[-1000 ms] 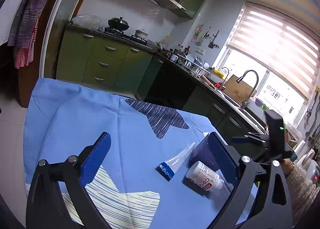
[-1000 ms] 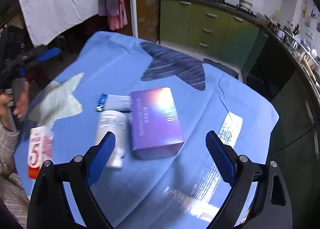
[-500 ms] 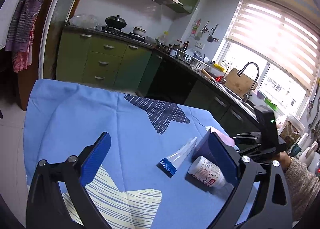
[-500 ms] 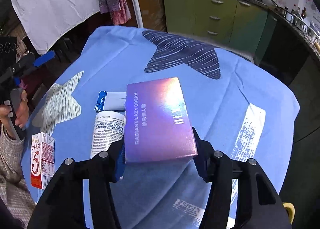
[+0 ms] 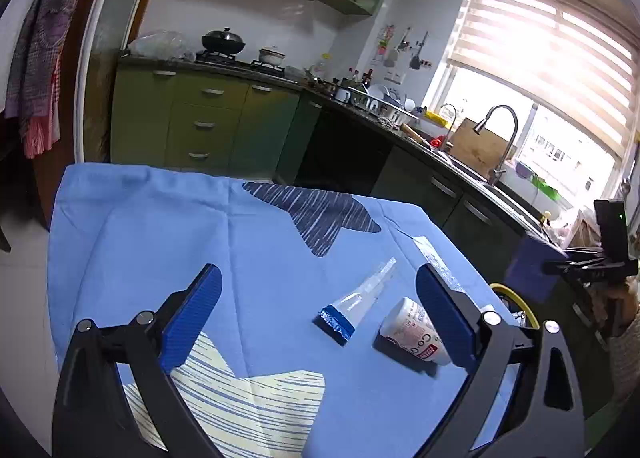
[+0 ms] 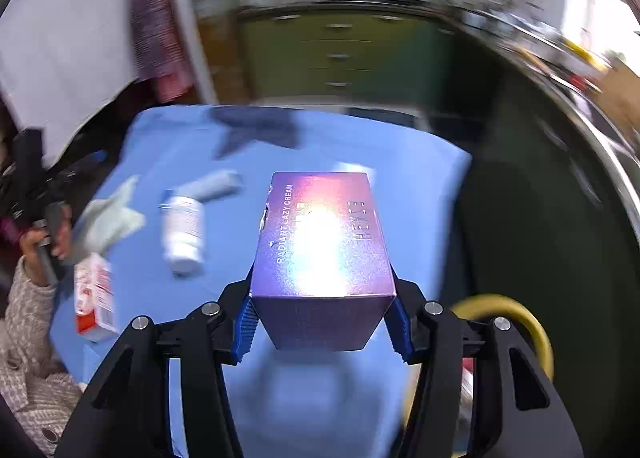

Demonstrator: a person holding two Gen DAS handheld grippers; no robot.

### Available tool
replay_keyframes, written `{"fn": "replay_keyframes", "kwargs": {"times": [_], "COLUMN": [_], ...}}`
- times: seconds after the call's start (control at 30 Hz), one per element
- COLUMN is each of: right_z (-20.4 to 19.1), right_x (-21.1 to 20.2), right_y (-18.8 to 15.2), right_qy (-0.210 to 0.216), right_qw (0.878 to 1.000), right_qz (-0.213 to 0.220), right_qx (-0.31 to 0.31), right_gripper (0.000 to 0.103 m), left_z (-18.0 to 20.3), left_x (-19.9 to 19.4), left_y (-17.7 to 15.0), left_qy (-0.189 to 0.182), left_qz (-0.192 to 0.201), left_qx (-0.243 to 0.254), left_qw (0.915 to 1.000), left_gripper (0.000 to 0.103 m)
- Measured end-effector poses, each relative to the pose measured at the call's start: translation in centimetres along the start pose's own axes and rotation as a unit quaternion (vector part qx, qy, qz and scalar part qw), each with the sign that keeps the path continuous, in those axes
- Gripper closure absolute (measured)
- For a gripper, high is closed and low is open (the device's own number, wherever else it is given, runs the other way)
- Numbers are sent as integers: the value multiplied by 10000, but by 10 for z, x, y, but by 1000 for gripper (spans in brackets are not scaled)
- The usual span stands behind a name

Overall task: Collect trash
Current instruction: 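Carry the cream box over the bin and open the right tool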

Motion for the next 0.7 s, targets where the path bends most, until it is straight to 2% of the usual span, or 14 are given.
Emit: {"fn": "replay_keyframes", "kwargs": {"times": [0.13,0.2,0.3,0.43,0.7], "right_z": [76,104,137,165,195], "right_x": [-21,-21,-13,6,35], "right_y": [-40,-57,-77,-92,-102], "right_qy": [-781,-1023,-1142,-1234,-1268], "right_qw": [9945,9900,9844,9804,9751], "right_qz": [-83,-195,-334,-497,-612], "right_qx": [698,956,1300,1455,1711], "right_gripper": [50,50,50,50,50], "left_z": [9,13,19,32,68], "left_x": [-3,-4,-5,-8,-36], "left_y": [-1,-1,0,-1,-4], "left_qy": [-80,-92,-168,-261,-154], "left_qz": [18,14,-30,-181,-291], "left_qx": [122,154,154,217,819], "left_qw": [9999,9998,9997,9993,9961], "left_gripper": [10,10,10,10,10]}}
Point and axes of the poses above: each gripper's, at about its wrist camera, not at the fingertips, and x roughly the way its jaws point, z to its right, y to its top, the point moved 6 cm from there along x, roughly the way its jaws point, and after that the axes turned 4 degrees about x, right-handed, at the moved point
